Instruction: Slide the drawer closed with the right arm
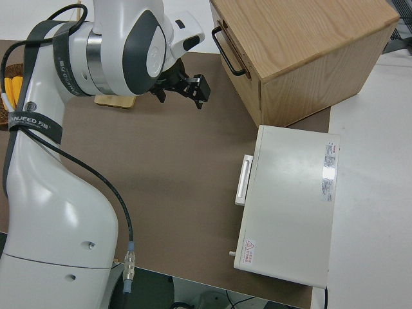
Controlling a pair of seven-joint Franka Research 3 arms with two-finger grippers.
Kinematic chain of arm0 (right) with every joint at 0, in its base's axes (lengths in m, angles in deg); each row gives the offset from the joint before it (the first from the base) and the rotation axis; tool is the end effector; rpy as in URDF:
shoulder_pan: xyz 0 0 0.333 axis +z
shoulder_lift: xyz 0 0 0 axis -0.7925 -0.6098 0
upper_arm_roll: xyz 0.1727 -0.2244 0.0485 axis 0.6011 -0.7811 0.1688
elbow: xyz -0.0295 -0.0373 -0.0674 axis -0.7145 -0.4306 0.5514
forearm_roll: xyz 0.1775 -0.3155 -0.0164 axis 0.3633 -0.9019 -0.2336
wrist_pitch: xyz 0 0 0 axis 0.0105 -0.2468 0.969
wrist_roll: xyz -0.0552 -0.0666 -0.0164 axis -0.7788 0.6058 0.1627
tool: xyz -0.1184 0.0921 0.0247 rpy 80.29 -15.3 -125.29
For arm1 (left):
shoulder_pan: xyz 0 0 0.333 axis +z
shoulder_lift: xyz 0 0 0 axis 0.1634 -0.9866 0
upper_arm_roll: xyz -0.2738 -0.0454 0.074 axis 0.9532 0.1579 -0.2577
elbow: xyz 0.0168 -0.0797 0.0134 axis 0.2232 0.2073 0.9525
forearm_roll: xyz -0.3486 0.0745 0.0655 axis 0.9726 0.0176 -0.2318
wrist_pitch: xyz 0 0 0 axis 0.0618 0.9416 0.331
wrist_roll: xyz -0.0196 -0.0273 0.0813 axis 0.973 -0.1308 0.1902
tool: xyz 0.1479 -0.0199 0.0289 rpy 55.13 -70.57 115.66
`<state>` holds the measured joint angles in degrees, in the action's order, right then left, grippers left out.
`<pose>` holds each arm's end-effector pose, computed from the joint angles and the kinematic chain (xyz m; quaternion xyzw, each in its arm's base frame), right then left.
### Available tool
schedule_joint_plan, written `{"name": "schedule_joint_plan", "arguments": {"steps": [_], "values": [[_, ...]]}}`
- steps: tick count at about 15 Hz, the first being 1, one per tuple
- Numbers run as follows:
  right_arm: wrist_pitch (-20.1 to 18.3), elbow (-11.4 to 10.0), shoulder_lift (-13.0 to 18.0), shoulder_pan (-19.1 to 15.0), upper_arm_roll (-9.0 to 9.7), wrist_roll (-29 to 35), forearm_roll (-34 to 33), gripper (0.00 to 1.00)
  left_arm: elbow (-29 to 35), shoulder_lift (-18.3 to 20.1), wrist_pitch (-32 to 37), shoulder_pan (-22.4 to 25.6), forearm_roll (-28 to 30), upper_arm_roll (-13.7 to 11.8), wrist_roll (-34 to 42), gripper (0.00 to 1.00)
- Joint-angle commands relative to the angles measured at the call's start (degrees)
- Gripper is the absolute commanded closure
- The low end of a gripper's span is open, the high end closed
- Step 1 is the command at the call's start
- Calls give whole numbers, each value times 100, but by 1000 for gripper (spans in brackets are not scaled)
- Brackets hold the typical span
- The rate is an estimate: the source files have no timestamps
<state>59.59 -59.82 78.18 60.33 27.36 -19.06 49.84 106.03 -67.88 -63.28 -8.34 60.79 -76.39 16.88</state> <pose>0.5324 0.0104 0.5479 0.9985 -0.0528 -0.0028 0.0100 0.4828 -0.0324 0.5530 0.9899 0.1402 -0.0158 0.0140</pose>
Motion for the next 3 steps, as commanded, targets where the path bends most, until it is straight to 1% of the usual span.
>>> {"name": "schedule_joint_plan", "arguments": {"steps": [1, 3], "values": [[-129, 180, -115, 1, -2, 105, -44, 9, -21, 47, 89, -1, 5, -24, 42, 7], [-129, 180, -115, -26, -2, 96, -35, 9, -21, 47, 89, -1, 5, -24, 42, 7]]}}
